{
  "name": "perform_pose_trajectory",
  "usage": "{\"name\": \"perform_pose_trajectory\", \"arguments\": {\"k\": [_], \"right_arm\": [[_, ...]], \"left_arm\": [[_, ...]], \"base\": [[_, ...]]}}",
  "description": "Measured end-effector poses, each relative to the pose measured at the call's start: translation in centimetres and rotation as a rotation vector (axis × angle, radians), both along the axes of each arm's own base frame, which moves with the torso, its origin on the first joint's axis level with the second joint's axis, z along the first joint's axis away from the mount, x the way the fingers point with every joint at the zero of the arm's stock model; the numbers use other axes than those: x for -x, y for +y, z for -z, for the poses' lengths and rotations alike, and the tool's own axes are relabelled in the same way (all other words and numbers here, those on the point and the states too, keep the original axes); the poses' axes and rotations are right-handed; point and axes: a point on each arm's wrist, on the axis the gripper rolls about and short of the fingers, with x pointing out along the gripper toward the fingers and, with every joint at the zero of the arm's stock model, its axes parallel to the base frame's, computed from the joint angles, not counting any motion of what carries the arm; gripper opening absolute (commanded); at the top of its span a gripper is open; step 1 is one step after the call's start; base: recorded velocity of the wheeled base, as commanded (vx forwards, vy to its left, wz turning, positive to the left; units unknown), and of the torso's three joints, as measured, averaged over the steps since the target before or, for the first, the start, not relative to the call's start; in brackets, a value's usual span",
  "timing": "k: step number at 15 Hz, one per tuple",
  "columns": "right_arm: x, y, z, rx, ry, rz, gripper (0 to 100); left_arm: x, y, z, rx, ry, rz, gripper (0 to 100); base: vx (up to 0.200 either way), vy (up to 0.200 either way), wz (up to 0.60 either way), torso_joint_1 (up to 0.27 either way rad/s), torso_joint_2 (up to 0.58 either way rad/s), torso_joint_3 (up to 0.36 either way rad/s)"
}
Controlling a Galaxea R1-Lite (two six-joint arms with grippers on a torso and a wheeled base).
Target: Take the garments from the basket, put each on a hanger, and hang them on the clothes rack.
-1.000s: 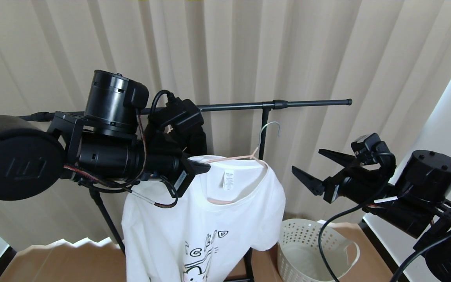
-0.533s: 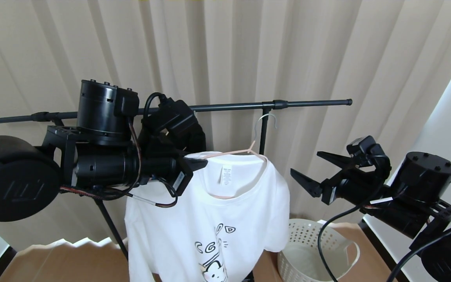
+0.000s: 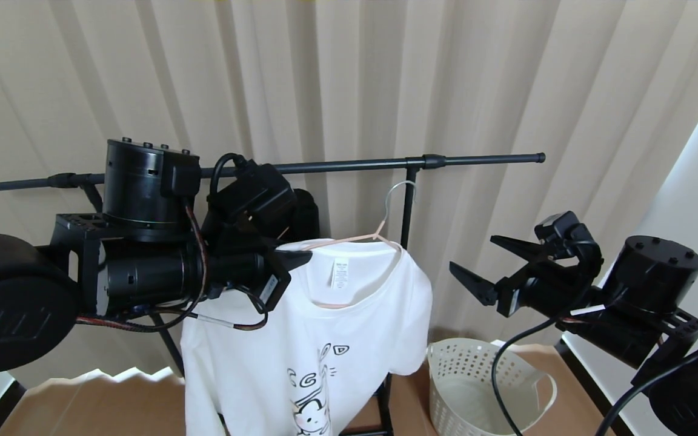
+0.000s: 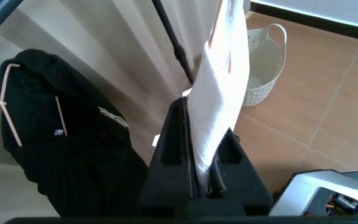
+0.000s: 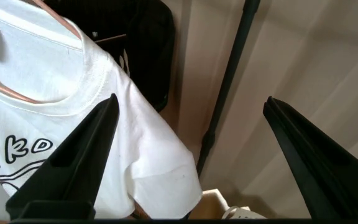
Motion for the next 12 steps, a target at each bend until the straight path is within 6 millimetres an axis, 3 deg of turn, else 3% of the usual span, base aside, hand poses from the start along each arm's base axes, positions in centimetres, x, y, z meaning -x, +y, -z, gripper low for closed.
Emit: {"name": "perform_pose_trajectory", "arguments": {"k": [7, 12], "right_arm": [[-0.5, 0.2, 1.3, 0.026, 0.030, -0.003, 100], [-0.9, 0.3, 2.4, 0.049, 0.054, -0.003, 100]], "left_arm": [[1.0, 0.5, -0.9, 0.049, -0.081, -0.003, 0], [1.5, 0.9, -0.2, 0.114, -0.202, -0.023, 0]], "base": [[0.000, 0.000, 0.00, 0.000, 0.00, 0.000], [0.000, 0.000, 0.00, 0.000, 0.00, 0.000]]}}
